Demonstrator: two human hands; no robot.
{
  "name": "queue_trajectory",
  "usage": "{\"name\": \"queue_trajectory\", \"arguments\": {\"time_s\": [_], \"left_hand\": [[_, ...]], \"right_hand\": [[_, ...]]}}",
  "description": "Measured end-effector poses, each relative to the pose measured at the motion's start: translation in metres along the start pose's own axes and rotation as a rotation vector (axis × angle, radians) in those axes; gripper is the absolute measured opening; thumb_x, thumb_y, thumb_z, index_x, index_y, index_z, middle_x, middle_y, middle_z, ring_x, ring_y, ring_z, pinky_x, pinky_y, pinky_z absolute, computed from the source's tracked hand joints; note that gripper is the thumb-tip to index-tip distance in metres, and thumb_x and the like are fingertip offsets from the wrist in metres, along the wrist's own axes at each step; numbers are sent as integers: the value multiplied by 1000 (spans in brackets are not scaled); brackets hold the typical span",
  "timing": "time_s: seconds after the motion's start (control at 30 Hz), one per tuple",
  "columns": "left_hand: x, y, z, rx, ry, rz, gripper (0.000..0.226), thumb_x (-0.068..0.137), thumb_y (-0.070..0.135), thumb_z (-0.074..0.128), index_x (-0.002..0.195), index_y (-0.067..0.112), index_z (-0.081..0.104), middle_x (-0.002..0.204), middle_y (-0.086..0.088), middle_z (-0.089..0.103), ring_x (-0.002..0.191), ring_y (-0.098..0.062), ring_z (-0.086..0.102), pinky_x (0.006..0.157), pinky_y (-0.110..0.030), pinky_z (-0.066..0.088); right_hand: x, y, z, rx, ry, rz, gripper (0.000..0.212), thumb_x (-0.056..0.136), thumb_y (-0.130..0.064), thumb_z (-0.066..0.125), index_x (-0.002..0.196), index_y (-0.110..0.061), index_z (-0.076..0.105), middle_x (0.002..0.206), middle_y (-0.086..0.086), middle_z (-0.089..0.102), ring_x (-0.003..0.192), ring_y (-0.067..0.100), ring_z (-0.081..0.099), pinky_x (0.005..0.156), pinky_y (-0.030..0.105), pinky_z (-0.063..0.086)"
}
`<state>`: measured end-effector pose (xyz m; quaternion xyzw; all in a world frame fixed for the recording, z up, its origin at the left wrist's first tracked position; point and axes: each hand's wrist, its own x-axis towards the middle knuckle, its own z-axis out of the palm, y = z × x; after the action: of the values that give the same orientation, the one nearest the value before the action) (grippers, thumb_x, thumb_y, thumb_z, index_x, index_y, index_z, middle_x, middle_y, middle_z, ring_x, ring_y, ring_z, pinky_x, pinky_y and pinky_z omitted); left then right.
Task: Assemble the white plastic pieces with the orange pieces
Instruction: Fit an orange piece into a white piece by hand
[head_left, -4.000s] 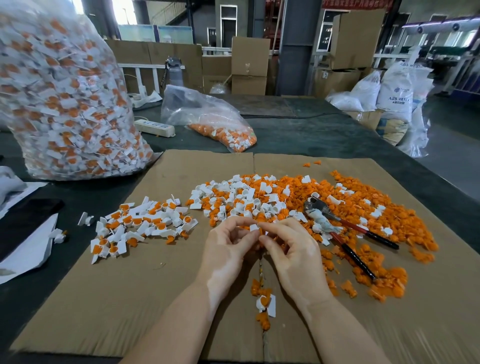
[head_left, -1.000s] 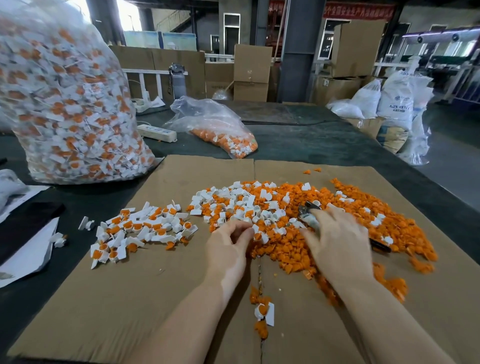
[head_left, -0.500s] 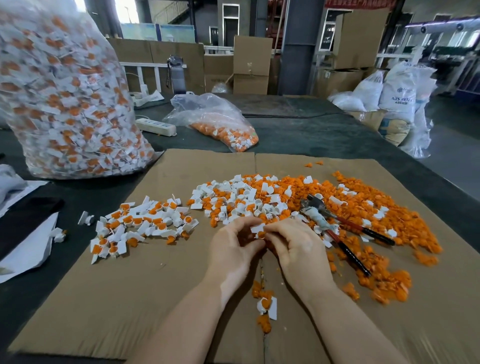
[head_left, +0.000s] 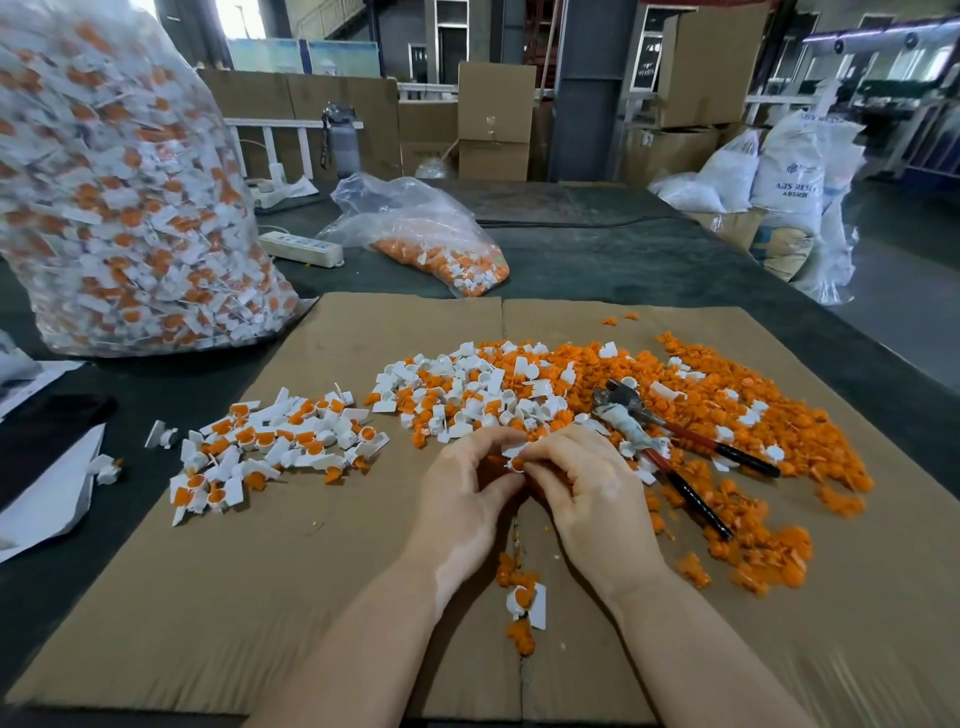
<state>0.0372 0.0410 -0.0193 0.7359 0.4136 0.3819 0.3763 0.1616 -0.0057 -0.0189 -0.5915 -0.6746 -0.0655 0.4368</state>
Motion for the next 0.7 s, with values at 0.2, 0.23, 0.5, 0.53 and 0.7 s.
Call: {"name": "queue_trajectory", "arguments": {"time_s": [0.2, 0.23, 0.5, 0.53, 0.7], "left_hand": [[0, 2, 1, 49, 12, 20, 29, 87, 14, 64, 100, 40, 58, 102, 15, 61, 98, -8, 52, 88, -21, 42], [-1, 2, 2, 68, 35, 32, 27, 88, 16, 63, 100, 41, 58, 102, 15, 59, 101, -7, 50, 88, -16, 39], [8, -16, -35, 401, 366, -185, 25, 92, 28, 55, 115, 22, 63, 101, 7, 42, 112, -20, 38, 96, -36, 31], [10, -19, -43, 470, 391, -219, 25, 92, 29, 55, 114, 22, 64, 102, 6, 42, 114, -21, 38, 97, -38, 31], [15, -28, -66, 730, 407, -312, 27, 94, 30, 53, 119, 29, 62, 119, -6, 48, 117, -26, 35, 97, -42, 30]], "right_hand": [[0, 0, 2, -41, 33, -35, 7, 83, -2, 66, 87, -6, 70, 84, 4, 64, 83, 18, 59, 75, 31, 51], [0, 0, 3, -44, 42, -35, 7, 83, -3, 66, 89, -5, 70, 84, 4, 65, 83, 18, 59, 76, 30, 51], [0, 3, 5, -57, 79, -10, 5, 84, -4, 66, 89, -4, 68, 82, 3, 64, 81, 18, 58, 76, 20, 45], [0, 3, 5, -60, 79, -14, 4, 84, -3, 66, 87, -5, 68, 82, 3, 63, 80, 18, 58, 75, 21, 45], [0, 3, 6, -74, 84, -29, 4, 82, -2, 67, 84, -5, 68, 80, 3, 63, 79, 18, 58, 74, 20, 45]]}}
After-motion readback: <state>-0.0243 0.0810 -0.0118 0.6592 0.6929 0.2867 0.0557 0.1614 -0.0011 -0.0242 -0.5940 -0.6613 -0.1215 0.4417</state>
